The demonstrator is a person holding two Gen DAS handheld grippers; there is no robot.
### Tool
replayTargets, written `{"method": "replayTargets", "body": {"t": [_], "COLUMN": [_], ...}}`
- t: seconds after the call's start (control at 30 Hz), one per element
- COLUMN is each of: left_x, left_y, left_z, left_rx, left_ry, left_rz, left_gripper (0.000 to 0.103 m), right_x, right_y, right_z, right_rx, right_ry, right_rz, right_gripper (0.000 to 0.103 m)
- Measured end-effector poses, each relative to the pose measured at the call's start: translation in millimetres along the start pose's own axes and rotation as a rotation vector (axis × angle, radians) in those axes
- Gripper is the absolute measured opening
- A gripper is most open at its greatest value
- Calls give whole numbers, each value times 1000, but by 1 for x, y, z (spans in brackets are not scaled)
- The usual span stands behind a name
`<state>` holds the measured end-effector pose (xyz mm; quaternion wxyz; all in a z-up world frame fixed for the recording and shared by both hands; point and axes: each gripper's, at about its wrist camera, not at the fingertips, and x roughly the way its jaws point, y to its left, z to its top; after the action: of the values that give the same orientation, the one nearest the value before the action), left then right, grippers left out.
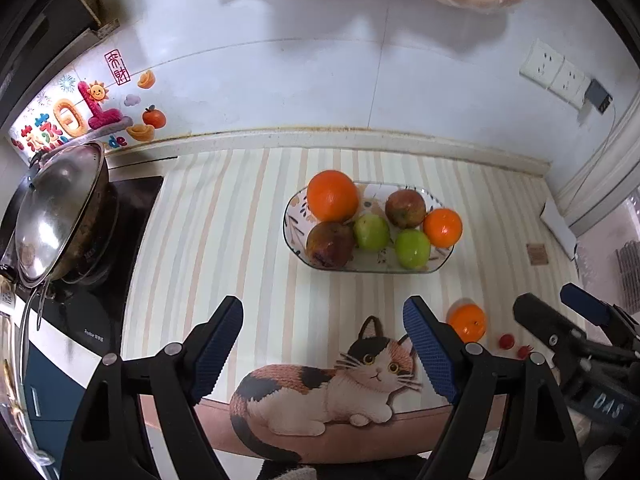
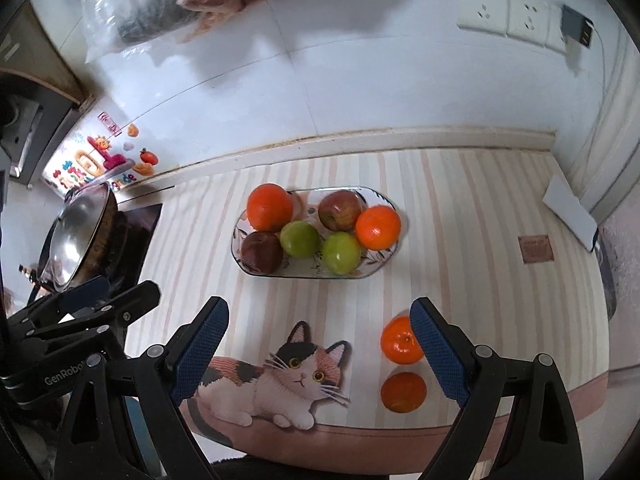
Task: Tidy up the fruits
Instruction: 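Raise both grippers back from the plate, then grasp a tangerine with the left gripper while the right grasps the other tangerine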
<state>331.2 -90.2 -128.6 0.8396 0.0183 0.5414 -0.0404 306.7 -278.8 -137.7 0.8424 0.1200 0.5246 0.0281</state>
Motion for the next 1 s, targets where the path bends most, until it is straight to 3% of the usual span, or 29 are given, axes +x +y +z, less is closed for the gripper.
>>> {"method": "replayTargets", "body": {"t": [0.23,0.47,0.53,0.67,1.0], "left_x": [56,105,116,130,178], "left_y": [-31,-62,-73,-91,-167], "left_z": [-18,-29,-29,-23,-6], "left_rx": [122,190,201,214,288], "left_ry": [129,239,273,324,509], "left_rz": [79,73,53,-2,-177], "left_gripper": [82,82,82,82,82], "right_x": [70,137,151,167,146], "right_y": [-62,-113,-118,-117,-154], "right_z": [-43,-88,-94,-99,-121], "right_rx": [170,309,324,297,389], "right_ry": [202,319,329,339,313], "right_rz": [-19,-60,-55,-57,-75], "right_gripper": [94,94,92,60,59]}}
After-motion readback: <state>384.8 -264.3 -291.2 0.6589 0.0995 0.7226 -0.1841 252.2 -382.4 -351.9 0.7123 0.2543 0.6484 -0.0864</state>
